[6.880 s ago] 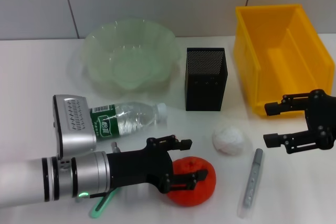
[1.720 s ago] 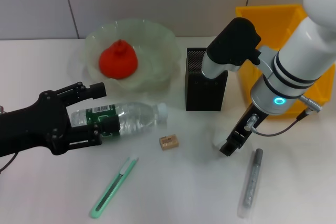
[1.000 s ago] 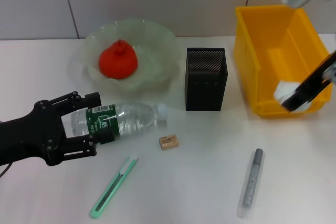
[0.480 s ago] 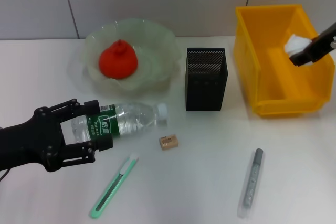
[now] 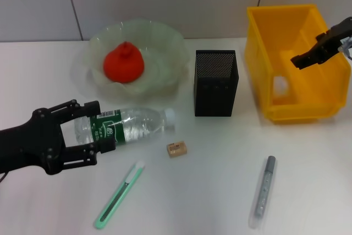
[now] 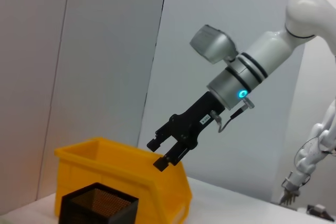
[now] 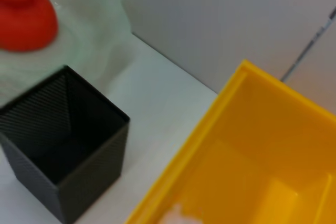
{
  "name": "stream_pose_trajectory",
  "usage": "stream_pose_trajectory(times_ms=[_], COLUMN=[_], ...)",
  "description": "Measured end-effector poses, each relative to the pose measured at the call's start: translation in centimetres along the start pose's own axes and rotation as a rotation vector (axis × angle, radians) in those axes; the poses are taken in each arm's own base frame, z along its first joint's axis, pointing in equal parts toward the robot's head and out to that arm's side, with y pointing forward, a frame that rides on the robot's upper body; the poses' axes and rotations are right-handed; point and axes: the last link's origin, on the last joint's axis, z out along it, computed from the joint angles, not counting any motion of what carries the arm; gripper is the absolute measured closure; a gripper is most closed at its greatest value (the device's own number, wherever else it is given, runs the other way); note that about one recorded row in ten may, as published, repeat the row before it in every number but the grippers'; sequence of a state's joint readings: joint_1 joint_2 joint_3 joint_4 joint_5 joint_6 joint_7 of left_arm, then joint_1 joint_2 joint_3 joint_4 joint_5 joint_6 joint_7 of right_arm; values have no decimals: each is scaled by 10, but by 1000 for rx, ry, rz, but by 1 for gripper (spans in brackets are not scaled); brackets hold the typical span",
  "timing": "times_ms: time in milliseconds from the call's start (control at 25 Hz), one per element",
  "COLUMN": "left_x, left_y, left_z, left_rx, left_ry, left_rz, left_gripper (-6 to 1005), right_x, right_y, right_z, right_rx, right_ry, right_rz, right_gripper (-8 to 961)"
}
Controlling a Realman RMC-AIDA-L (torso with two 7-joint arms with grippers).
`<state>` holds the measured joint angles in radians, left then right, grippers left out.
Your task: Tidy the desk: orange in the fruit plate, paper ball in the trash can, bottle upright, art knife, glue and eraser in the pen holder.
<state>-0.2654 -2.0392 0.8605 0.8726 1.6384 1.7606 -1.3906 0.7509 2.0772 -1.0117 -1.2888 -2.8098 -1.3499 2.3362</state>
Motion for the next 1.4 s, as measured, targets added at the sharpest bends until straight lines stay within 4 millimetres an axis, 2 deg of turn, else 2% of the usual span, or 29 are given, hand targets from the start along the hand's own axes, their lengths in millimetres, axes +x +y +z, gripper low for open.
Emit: stream_pose_trajectory(times_ms=[120, 240, 360, 400, 520, 560, 600, 680, 720, 920, 1000, 1040, 1200, 1280, 1360, 1400], left_x=[5, 13, 22, 33, 33, 52, 62, 67, 75, 85, 87, 87, 81, 81, 71, 68], left_y=[-8, -16, -22, -29, -29, -40, -46, -49, -53, -54, -51, -51, -43, -43, -39, -38], left_z=[1, 3, 6, 11, 11, 27, 41, 49, 66, 101, 119, 119, 154, 154, 173, 176], left_rx=[32, 58, 68, 79, 79, 95, 96, 99, 93, 81, 73, 73, 65, 65, 67, 67], left_ry=[-40, -94, -140, -191, -191, -311, -389, -438, -517, -650, -707, -707, -795, -795, -850, -860], left_rz=[31, 65, 90, 113, 113, 154, 173, 178, 185, 220, 252, 252, 302, 302, 328, 332], left_gripper=[163, 169, 176, 178, 184, 186, 188, 192, 195, 205, 209, 211, 220, 224, 228, 230], right_x=[6, 22, 46, 56, 89, 100, 110, 126, 135, 167, 174, 176, 177, 176, 174, 173], right_y=[0, -1, 3, 7, 16, 18, 20, 22, 25, 27, 29, 30, 34, 35, 36, 36], right_z=[-8, -26, -44, -49, -64, -68, -72, -76, -78, -86, -88, -88, -85, -82, -79, -77], right_rx=[-63, -147, -246, -286, -363, -378, -385, -402, -422, -427, -444, -459, -524, -532, -539, -545], right_ry=[-69, -168, -284, -317, -388, -403, -418, -447, -468, -545, -564, -569, -572, -562, -556, -556], right_rz=[1, 8, 6, -10, -60, -71, -74, -70, -67, -22, -12, -10, -5, -4, -4, -3], right_gripper=[171, 170, 170, 170, 177, 177, 177, 176, 176, 177, 177, 177, 177, 177, 177, 177])
